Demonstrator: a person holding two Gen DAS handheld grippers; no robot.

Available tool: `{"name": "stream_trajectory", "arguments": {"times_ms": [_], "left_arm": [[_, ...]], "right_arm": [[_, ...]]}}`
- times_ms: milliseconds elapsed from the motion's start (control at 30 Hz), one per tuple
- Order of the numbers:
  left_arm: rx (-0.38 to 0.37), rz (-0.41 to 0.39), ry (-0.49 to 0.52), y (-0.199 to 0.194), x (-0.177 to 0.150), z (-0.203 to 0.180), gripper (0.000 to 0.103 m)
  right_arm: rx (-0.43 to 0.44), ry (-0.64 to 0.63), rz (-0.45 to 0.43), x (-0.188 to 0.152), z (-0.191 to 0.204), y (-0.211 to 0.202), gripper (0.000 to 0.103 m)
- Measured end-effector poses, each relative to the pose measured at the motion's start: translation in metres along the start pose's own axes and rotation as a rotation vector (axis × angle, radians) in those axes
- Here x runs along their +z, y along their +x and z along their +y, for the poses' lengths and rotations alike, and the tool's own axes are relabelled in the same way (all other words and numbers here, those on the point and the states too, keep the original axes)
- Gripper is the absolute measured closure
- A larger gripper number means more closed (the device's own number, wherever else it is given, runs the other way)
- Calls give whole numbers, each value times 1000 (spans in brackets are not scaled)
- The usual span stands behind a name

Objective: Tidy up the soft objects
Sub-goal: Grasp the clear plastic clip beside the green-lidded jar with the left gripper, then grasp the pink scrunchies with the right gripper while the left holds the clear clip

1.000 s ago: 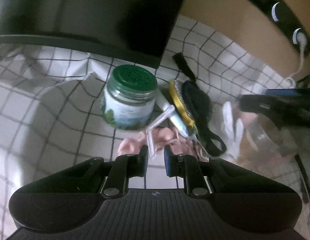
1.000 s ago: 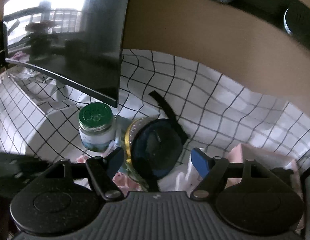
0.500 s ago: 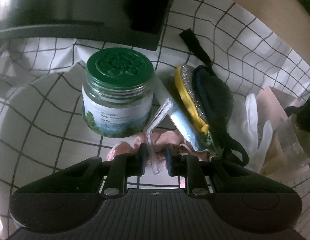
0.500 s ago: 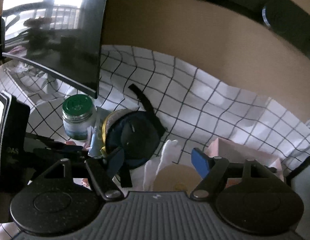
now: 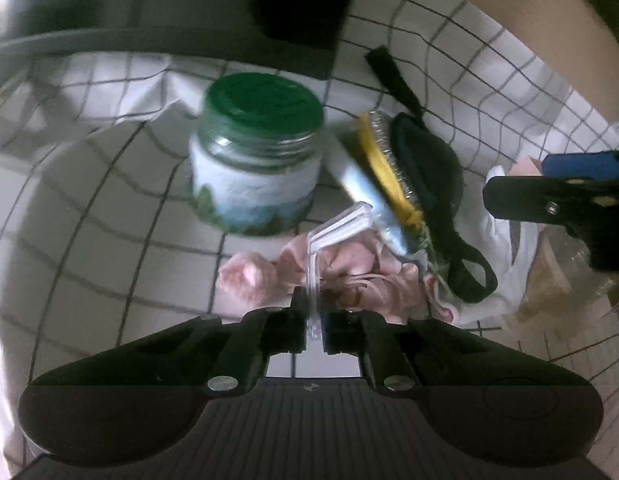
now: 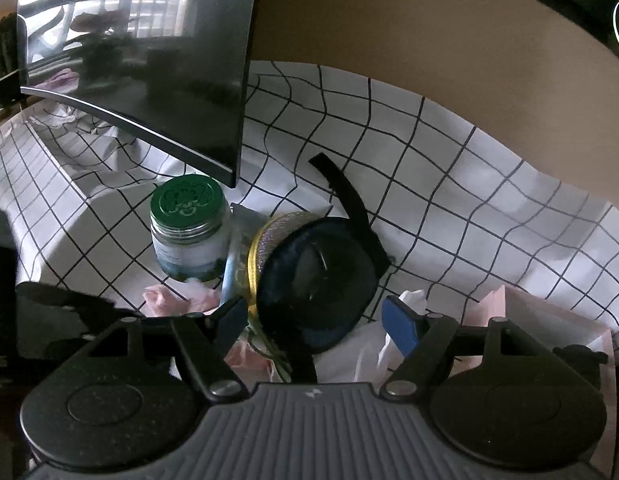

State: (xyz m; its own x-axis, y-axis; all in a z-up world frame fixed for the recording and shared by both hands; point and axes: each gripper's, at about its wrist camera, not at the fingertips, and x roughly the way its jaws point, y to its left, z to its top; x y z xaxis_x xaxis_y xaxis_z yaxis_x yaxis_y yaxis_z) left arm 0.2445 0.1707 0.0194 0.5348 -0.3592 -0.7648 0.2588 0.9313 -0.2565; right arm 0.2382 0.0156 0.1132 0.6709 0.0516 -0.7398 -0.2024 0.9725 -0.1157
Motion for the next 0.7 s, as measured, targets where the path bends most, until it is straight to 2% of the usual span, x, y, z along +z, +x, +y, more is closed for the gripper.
{"name": "stream_trajectory", "arguments": {"times_ms": [300,533,633,667,700], "left_arm": [[21,-60,-58,-45,-31,29,94],[60,-113,-121,-85,-40,58,94],[65,-127,-141,-95,-43,65,94],[67,-132,-149,-97,-44,66,94],[67,-136,-154,-99,-44,67,94]], "right_arm": [[65,33,60,-9,23,34,28],[60,56,130,-30,50,65,28],[31,50,109,-38,58,67,28],[24,43,103,-40,60,65,33],[17,32,95,-42,62,62,46]]}}
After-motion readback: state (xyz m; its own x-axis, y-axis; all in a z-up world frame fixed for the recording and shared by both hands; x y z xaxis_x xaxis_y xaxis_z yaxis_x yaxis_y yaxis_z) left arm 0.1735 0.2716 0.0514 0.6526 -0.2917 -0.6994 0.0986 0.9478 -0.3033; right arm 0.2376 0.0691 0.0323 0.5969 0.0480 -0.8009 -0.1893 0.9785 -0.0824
